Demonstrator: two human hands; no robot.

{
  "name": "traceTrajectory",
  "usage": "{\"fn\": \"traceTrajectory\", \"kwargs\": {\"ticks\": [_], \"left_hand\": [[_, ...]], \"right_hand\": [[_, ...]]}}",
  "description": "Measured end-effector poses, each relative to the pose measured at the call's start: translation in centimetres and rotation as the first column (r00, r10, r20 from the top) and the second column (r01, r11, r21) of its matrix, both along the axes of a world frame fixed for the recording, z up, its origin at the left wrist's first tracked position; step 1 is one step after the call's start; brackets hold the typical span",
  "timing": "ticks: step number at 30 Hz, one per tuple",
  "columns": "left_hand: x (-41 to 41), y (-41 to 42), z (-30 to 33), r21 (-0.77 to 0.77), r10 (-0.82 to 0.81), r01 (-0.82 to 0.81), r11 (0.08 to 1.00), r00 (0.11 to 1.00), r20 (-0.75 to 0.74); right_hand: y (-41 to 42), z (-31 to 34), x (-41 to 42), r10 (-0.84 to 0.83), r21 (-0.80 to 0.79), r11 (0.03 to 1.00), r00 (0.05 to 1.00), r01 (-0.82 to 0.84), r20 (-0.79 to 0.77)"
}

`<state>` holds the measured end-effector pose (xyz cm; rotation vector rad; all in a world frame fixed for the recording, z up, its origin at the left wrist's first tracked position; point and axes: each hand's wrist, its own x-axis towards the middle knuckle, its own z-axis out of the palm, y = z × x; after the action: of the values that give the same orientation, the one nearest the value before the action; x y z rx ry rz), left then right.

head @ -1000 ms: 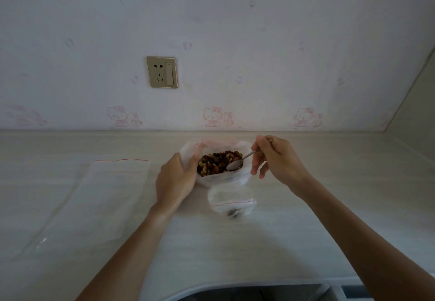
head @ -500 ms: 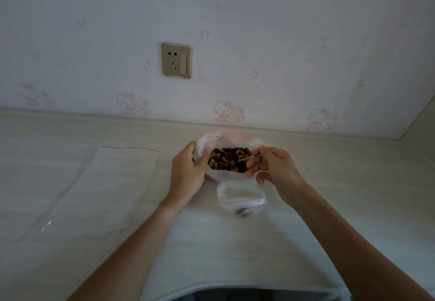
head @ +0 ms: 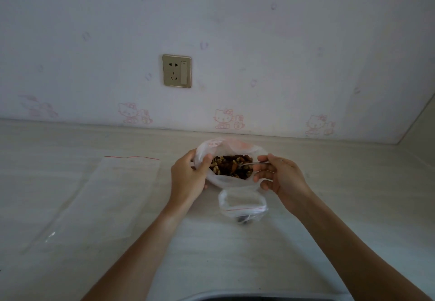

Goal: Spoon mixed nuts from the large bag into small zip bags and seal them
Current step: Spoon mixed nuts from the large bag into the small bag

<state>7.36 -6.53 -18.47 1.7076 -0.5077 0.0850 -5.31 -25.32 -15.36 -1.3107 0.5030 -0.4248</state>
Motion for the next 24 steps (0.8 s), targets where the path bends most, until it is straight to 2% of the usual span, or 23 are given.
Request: {"fn": "traceTrajectory", "kwargs": {"ticks": [8, 11, 17, 20, 24], "left_hand": [[1.2, 1.3, 0.0, 0.229, 0.094, -0.133, 0.964, 0.98, 0.173], [1.3, 1.8, 0.5, 0.212, 0.117, -0.158, 0.964, 0.973, 0.197], [-0.8, 3.0, 1.9, 0.123, 0.222, -0.282, 0.951, 0.906, 0.359], [-2.6, 3.5, 2.4, 0.187, 0.112, -0.186, 0.965, 0.931, 0.347], [-5.2, 3.6, 1.4, 0.32, -0.023, -0.061, 0.945, 0.967, 0.253]], "right_hand": [[-0.4, 1.4, -0.8, -0.02, -0.023, 1.0, 0.999, 0.021, 0.031], [-0.3, 2.1, -1.2, -0.012, -0.01, 1.0, 0.998, 0.012, 0.067], [-0.5, 3.3, -3.3, 0.049, -0.013, 0.999, 0.989, -0.048, 0.141], [-0.4, 3.1, -5.0, 0.072, -0.009, 0.997, 0.985, -0.071, 0.157], [0.2, 1.9, -7.1, 0.094, -0.024, 0.996, 0.987, -0.091, 0.129]]}}
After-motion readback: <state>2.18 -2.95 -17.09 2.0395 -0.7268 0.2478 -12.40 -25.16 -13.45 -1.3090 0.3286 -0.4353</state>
